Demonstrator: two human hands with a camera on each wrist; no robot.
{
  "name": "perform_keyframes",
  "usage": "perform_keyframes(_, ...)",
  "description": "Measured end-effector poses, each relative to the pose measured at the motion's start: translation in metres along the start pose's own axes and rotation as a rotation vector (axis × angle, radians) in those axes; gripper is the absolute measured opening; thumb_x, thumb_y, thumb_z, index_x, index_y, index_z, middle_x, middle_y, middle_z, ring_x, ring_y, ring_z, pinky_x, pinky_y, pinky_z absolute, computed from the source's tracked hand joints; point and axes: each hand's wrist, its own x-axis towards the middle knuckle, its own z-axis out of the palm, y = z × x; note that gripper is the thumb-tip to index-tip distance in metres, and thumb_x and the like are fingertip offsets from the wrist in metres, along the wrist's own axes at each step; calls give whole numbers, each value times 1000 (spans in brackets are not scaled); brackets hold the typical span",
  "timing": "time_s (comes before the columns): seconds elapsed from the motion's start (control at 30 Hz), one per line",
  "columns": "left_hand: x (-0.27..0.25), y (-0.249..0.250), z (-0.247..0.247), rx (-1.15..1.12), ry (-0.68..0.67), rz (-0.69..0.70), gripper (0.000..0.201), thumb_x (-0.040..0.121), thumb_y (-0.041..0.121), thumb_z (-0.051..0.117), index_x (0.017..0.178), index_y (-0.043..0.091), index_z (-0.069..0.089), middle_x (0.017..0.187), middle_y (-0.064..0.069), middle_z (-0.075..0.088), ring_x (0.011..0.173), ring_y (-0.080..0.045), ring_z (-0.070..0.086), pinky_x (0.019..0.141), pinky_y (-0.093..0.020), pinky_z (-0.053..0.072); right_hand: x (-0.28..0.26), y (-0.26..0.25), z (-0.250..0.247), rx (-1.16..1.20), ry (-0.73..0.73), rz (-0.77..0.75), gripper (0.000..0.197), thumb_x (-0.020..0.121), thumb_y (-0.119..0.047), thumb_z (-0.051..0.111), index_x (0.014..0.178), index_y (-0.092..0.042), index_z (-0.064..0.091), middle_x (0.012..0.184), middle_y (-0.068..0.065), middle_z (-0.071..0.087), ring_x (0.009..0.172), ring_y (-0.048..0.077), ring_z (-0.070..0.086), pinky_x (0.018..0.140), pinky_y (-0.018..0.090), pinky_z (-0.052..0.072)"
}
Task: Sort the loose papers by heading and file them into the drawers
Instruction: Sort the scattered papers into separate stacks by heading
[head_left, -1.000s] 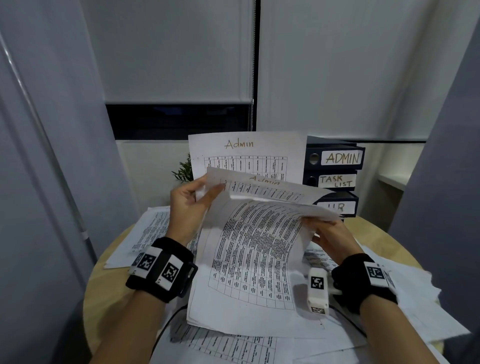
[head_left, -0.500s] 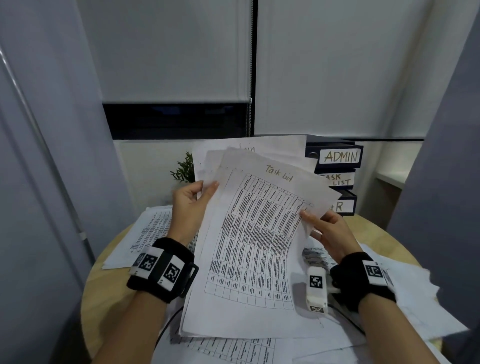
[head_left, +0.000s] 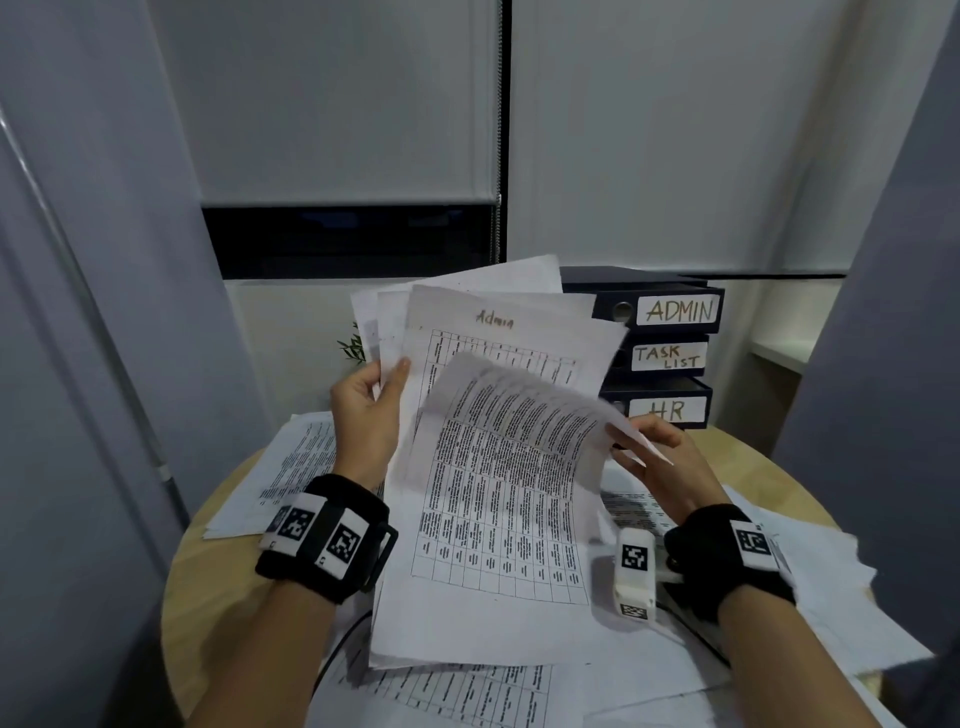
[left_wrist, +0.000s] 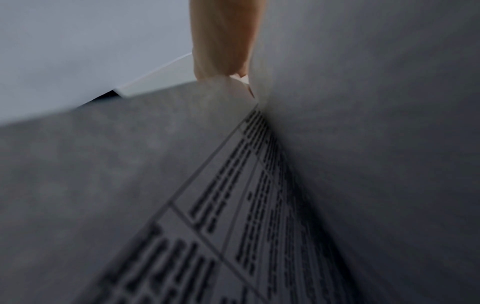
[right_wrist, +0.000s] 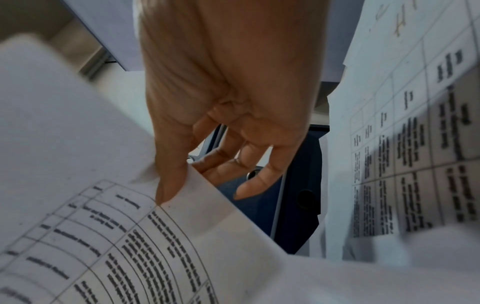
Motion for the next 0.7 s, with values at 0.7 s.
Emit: perform_keyframes(0.7,-10,12,7,-99,-123,-55,23,89,22,63,103,5,70,100,-10,73,95,-24,69,87,-41,54,-4,-9,8,38,78,37,39,51,-33,90,69,-17,60,83,4,69,75,13,66,73,25,57)
